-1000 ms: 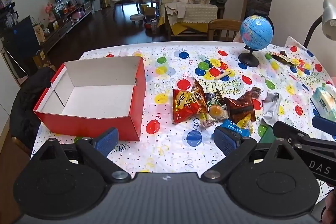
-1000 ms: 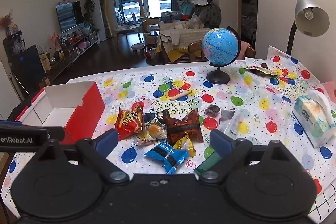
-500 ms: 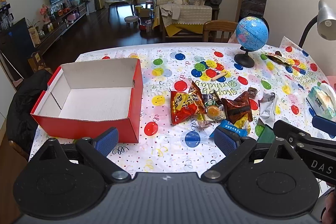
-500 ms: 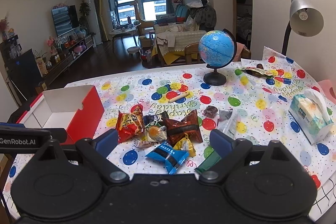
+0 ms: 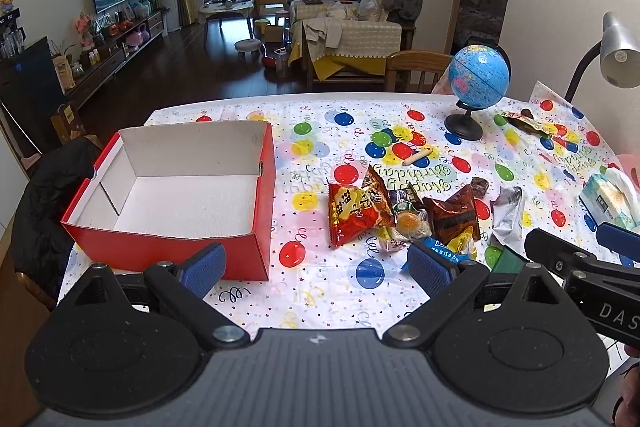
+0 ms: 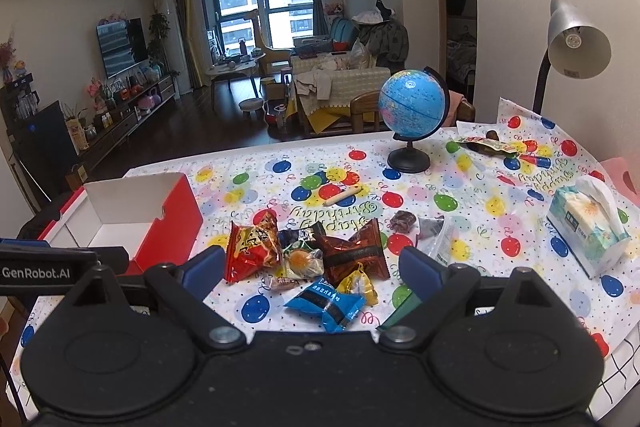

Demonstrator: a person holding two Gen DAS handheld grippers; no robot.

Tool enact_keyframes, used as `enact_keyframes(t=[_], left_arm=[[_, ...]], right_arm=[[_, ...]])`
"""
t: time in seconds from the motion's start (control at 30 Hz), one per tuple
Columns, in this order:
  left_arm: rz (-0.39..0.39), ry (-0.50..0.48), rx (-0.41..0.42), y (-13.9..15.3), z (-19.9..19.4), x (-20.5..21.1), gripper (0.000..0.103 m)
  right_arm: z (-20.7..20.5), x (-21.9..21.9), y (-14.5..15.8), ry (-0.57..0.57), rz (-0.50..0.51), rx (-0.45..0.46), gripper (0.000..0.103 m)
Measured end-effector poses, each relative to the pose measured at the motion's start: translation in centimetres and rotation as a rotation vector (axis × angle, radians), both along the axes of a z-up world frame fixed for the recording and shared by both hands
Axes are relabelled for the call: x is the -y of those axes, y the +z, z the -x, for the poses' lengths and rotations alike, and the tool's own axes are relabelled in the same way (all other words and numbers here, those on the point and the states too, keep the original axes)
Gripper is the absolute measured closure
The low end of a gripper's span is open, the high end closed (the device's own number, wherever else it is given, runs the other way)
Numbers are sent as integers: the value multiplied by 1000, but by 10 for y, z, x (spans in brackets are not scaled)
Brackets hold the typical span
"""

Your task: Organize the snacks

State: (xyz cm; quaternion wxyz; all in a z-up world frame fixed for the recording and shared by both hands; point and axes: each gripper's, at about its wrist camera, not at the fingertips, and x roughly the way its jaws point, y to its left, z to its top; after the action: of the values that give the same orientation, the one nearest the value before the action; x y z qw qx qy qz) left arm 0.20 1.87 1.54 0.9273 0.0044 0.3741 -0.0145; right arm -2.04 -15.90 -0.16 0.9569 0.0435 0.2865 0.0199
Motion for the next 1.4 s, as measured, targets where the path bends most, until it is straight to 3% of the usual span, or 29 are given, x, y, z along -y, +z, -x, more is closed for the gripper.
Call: enact_keyframes(t=[0.83, 1.4], left_arm=[[11, -2, 16, 3, 3, -9, 5], [5, 65, 24, 1, 7, -7, 5]], right_arm=[[-1, -1, 7, 2, 0, 1, 10], [-8, 6, 5, 56, -6, 11, 10]])
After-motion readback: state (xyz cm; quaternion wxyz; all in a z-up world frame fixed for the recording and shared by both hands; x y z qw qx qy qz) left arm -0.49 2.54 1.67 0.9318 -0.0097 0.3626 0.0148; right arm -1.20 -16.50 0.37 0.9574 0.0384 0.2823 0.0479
